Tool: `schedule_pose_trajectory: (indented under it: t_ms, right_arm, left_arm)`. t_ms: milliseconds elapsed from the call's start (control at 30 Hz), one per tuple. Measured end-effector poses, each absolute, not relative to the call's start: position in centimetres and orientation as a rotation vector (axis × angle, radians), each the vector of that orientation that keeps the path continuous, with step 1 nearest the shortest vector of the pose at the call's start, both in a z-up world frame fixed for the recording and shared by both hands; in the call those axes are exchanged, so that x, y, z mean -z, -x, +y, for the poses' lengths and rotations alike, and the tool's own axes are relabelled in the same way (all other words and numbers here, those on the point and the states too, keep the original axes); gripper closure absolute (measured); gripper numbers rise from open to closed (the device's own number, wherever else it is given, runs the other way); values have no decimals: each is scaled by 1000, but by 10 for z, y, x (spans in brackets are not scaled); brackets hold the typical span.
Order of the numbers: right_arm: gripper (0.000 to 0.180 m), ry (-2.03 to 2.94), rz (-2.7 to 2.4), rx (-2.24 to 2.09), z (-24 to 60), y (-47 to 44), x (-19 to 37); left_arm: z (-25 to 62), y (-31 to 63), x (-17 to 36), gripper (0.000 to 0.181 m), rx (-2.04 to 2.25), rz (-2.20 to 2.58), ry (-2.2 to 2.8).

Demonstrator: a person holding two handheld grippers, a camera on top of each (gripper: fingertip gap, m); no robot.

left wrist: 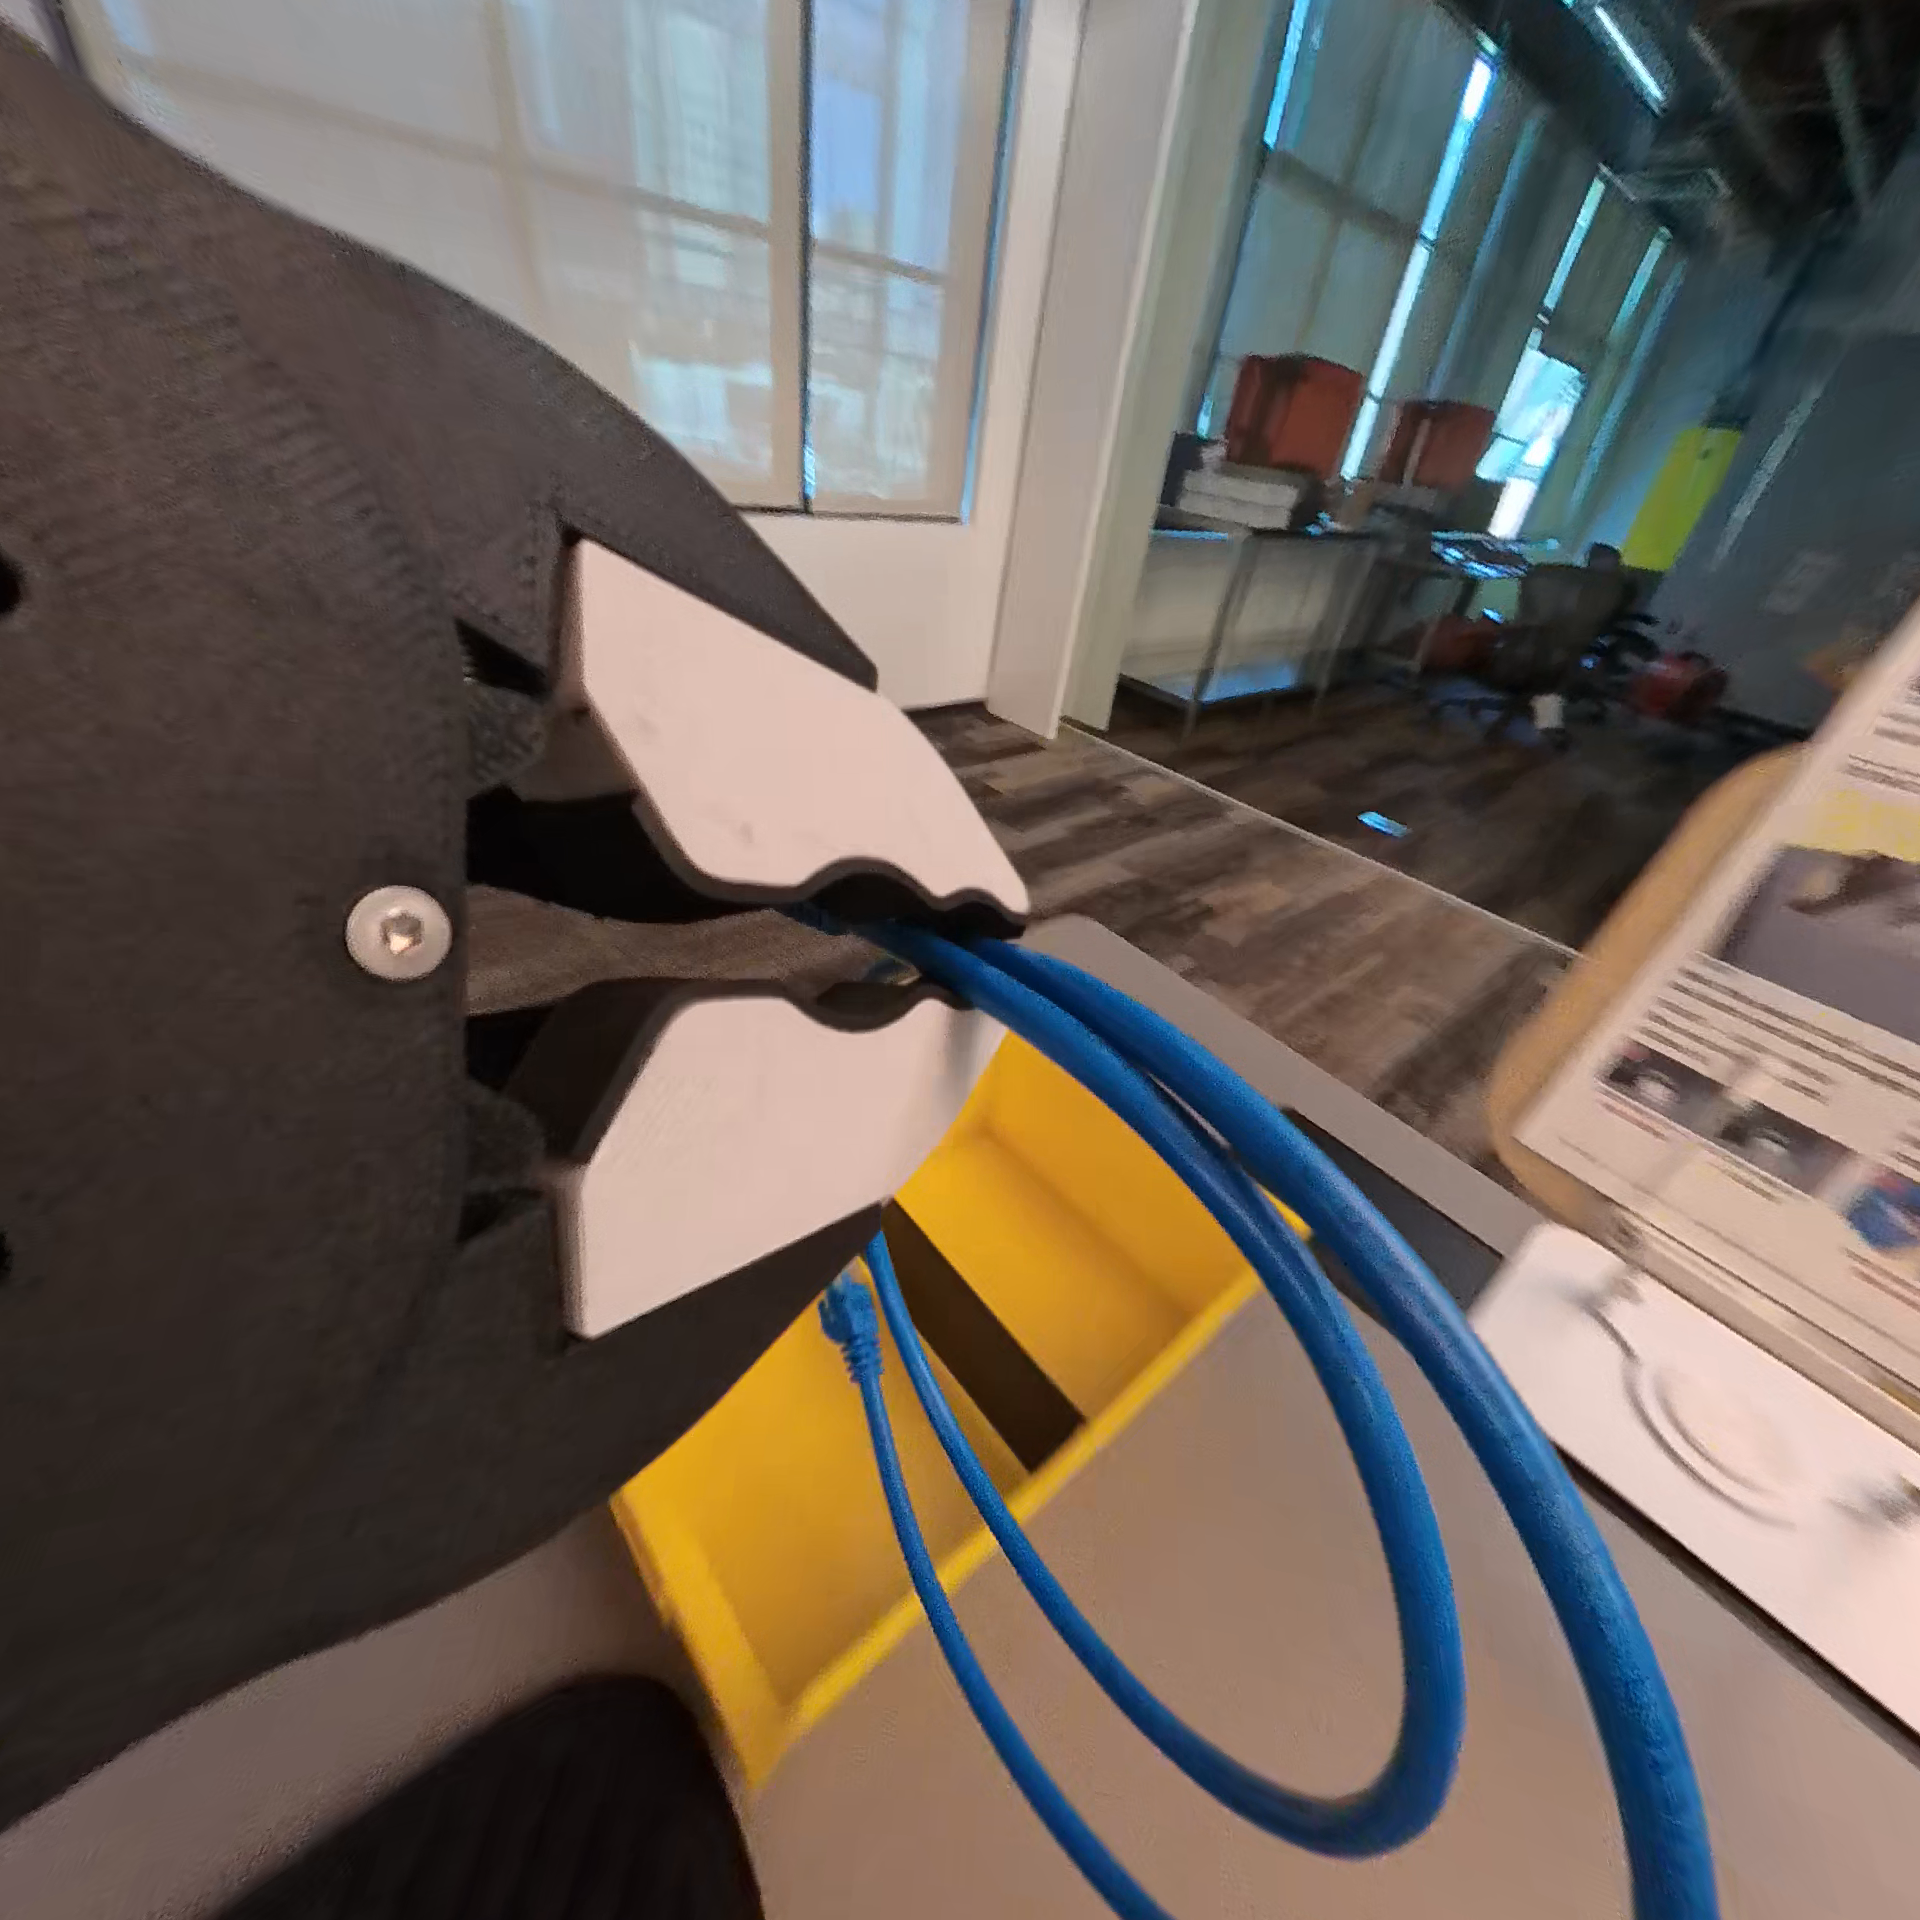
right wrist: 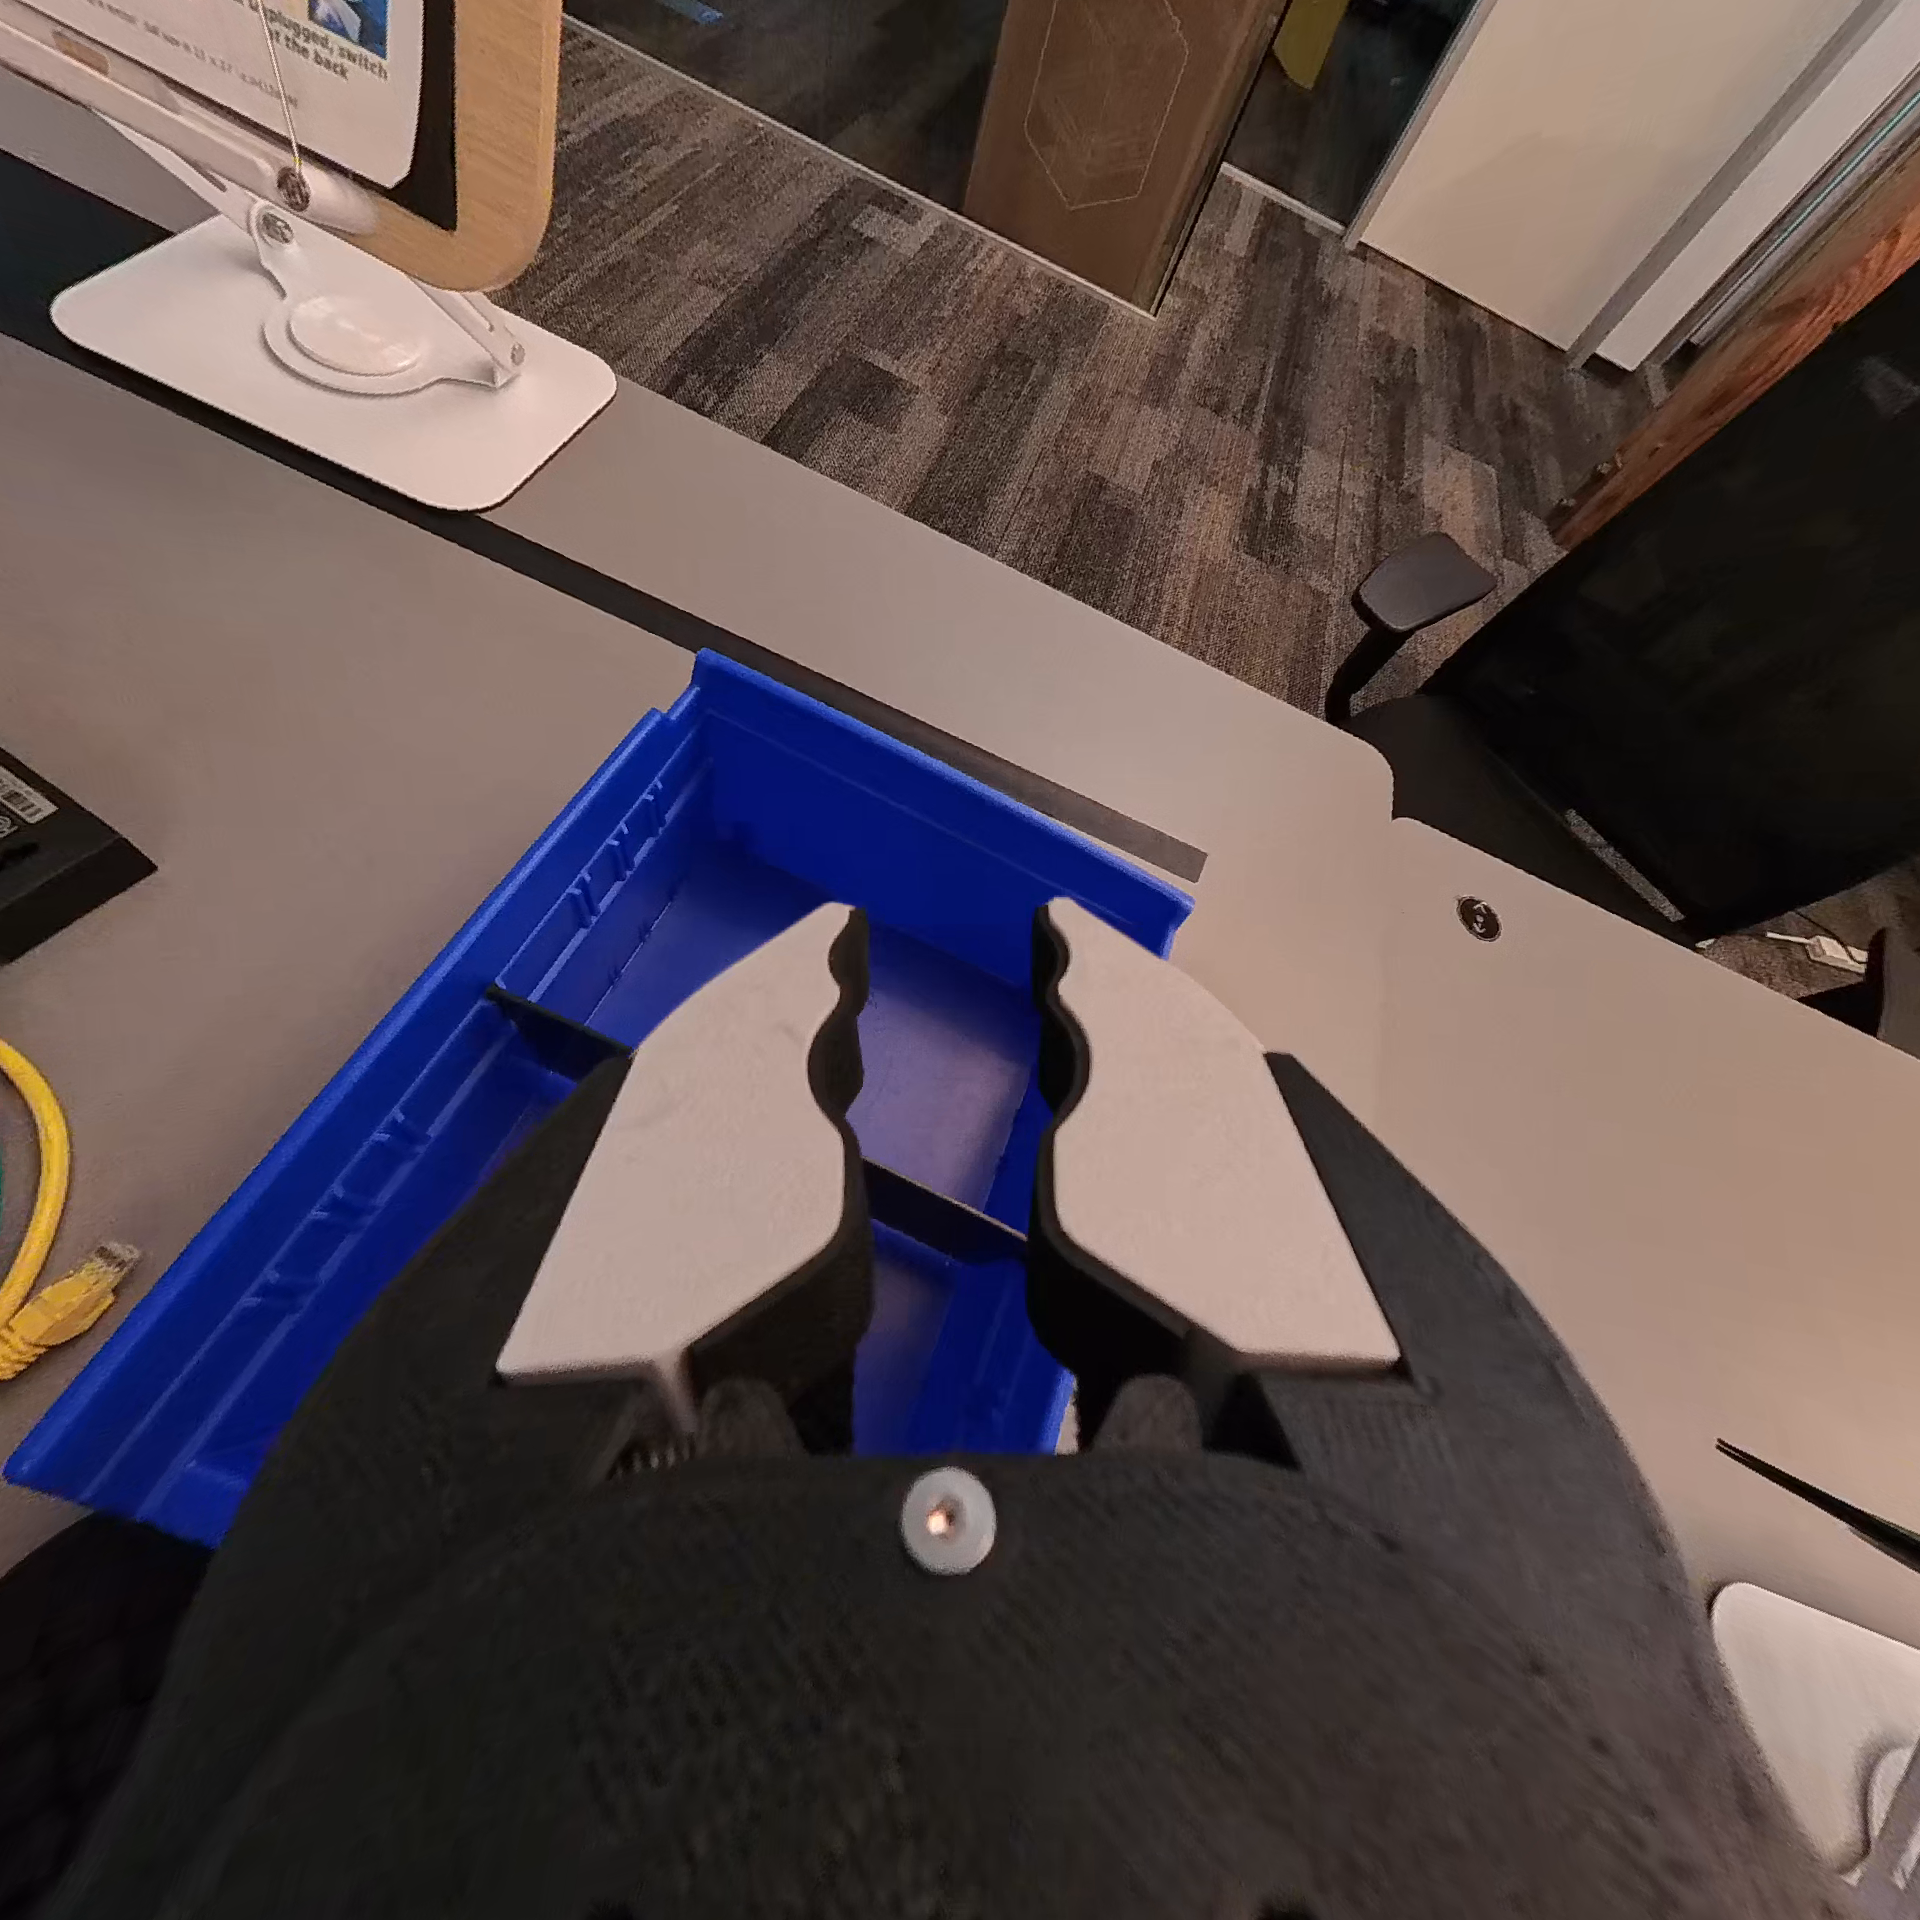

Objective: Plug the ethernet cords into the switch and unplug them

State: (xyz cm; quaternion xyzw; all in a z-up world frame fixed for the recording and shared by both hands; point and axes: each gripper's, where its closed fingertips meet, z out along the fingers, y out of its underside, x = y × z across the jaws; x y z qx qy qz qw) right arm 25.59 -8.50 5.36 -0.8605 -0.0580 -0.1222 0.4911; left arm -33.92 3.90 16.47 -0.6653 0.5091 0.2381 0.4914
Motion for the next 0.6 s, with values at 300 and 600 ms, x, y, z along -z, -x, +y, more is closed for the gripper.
schedule_pose_trajectory:
  t_ms: [300, 600]
  right_arm:
    - [148, 2104, -123, 271, -90, -261, -47]
    - [148, 2115, -163, 234, -84, -255, -43]
  left_arm:
    - [-40, 224, -104, 176, -297, 1554, 1521]
    - [-68, 155, 3, 176, -175, 1906, 1632]
